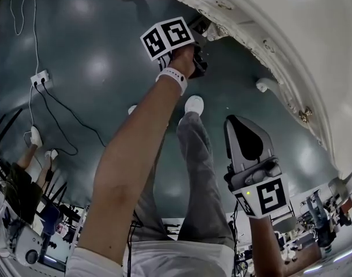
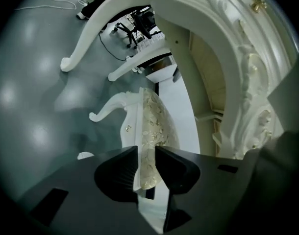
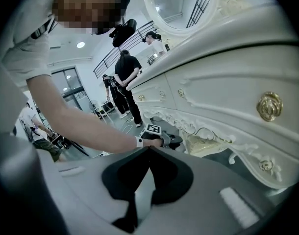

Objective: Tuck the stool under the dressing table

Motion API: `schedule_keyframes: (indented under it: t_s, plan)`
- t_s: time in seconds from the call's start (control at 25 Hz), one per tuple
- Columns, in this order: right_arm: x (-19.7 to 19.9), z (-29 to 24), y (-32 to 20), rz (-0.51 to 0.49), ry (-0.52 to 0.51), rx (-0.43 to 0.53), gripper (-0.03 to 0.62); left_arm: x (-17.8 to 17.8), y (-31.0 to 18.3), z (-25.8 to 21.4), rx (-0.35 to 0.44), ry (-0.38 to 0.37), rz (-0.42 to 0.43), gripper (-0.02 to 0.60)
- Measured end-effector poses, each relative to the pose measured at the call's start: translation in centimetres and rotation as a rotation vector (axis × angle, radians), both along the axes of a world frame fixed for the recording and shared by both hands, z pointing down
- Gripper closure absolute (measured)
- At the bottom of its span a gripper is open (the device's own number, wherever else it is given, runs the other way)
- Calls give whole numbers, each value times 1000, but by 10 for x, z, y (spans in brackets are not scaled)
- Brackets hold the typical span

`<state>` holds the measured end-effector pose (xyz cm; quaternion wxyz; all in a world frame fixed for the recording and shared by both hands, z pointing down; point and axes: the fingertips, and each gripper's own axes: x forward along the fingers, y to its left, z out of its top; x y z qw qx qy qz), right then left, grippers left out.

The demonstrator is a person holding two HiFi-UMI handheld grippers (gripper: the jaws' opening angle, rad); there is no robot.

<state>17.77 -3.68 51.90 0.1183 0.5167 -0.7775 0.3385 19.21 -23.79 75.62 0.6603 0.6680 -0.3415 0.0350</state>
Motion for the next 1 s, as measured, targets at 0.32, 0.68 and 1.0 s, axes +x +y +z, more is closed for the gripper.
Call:
schedule_keyframes:
  t_s: [0.32,0.68,1.0]
  plan:
    - [-30,-41,-10,-20,0,40,583,-50,41,-25,-3,-112,53,571]
    - [-42,-90,-10,-45,53,72,585,-80,78,-95,70,-82,100,572]
    - [-38,-145,-15,-74,89,72,585,-112,97,-179,150,-118,107,572]
